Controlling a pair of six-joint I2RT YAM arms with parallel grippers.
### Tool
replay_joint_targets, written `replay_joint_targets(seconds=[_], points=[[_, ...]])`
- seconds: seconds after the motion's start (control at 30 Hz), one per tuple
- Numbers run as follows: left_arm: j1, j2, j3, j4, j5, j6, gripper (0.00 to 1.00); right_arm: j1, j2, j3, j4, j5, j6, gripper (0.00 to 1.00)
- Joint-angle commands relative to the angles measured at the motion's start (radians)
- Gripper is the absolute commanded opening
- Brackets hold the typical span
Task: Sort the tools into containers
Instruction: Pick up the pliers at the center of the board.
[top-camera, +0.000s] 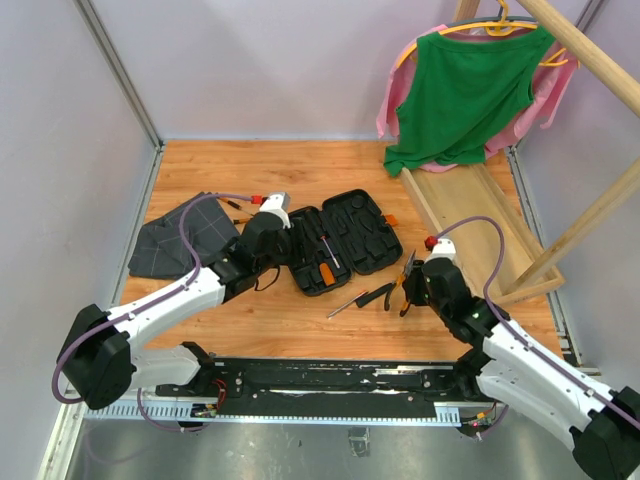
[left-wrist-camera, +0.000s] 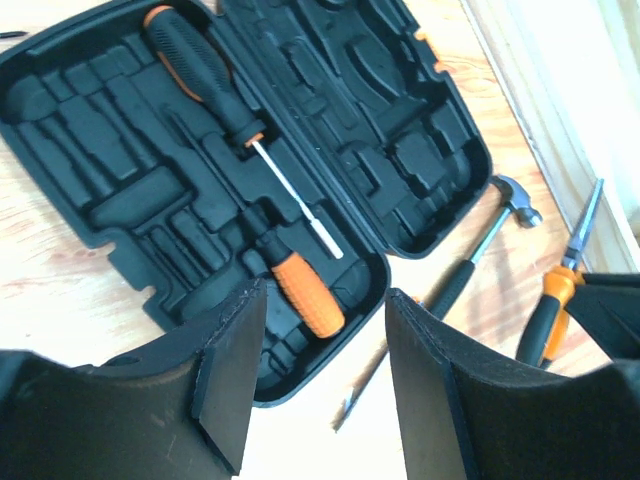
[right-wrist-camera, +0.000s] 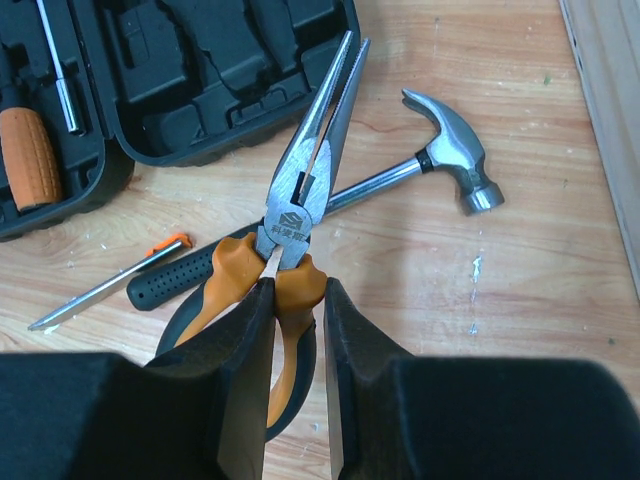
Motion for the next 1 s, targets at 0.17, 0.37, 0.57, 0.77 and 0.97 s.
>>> replay_joint_targets(seconds=[0.17, 0.37, 0.57, 0.77, 0.97], points=[[-0.057, -0.007, -0.009, 0.132, 0.117, 0.063, 0.58, 0.006, 0.254, 0.230, 0.062, -0.014, 0.160, 0.01], [-0.087, 0.017, -0.002, 0.171, 0.149, 0.059, 0.61, 0.008, 0.360, 0.301, 0.142, -0.137, 0.235, 0.01], [-0.112, 0.032, 0.002, 0.212, 0.187, 0.058, 0.63, 0.008, 0.419, 0.351, 0.186, -0.210, 0.280, 0.01], [-0.124, 0.036, -0.004, 0.237, 0.231, 0.062, 0.65, 0.008, 0.467, 0.398, 0.209, -0.266, 0.281, 0.01], [-0.132, 0.065, -0.005, 0.251, 0.245, 0.056, 0.66, 0.008, 0.496, 0.416, 0.248, -0.333, 0.281, 0.01]])
